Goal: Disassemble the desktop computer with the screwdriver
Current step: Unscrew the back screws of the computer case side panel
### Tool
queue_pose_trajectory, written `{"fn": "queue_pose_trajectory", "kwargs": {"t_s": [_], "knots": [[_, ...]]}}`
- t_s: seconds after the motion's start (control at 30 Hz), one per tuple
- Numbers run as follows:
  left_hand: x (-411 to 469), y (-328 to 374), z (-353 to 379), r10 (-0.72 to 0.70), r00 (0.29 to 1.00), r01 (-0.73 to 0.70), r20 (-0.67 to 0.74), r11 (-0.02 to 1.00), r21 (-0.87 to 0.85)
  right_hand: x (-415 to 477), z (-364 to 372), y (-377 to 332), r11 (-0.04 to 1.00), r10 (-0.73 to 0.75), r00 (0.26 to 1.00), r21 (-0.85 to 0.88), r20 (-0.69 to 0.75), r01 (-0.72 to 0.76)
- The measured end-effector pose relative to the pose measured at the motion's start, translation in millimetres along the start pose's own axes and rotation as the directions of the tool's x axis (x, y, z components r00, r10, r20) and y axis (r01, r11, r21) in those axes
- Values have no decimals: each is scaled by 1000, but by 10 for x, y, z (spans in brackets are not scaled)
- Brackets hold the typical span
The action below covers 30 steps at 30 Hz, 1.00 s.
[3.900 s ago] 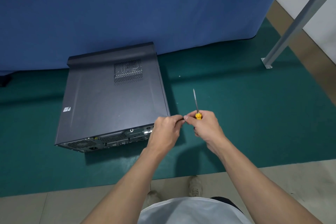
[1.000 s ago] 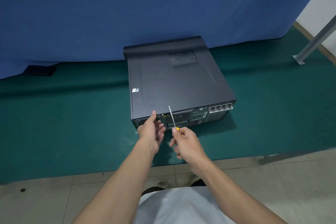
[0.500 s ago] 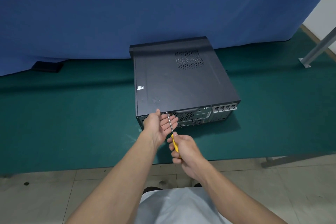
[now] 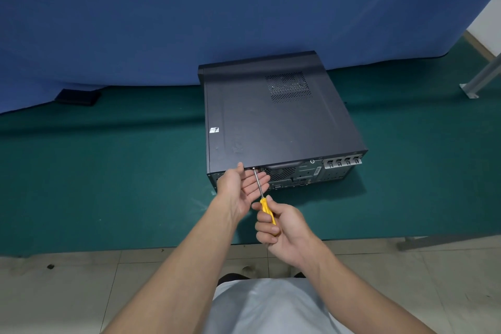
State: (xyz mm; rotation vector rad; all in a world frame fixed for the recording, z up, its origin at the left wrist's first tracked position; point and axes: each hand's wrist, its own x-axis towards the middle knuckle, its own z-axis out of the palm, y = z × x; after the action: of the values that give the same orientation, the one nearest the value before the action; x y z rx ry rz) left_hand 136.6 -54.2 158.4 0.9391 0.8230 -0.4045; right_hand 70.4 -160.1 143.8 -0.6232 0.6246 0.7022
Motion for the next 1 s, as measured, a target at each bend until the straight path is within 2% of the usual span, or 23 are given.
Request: {"fn": "queue_pose_trajectory", "kwargs": {"t_s": [0.13, 0.73, 0.8, 0.87, 0.93, 1.0], "knots": [[-6, -3, 12, 15, 1000, -15, -21, 1000, 3, 24, -33, -7, 991, 49, 997, 119, 66, -57], [-32, -8, 72, 33, 995, -32, -98, 999, 8, 63, 3, 73, 908, 67, 980, 395, 188, -138], [-31, -5, 76, 36, 994, -34, -102, 999, 13, 86, 49, 93, 954, 22, 994, 294, 104, -52], [-32, -2, 80, 35, 993, -34, -109, 999, 12, 122, 139, 122, 994, -75, 995, 79, -59, 79], [-30, -1, 82, 30, 992, -28, -119, 999, 19, 134, 238, 166, 981, -177, 968, -116, -179, 158], [-28, 2, 78, 30, 992, -26, -122, 999, 34, 129, 304, 194, 941, -253, 937, -288, -240, 180]]}}
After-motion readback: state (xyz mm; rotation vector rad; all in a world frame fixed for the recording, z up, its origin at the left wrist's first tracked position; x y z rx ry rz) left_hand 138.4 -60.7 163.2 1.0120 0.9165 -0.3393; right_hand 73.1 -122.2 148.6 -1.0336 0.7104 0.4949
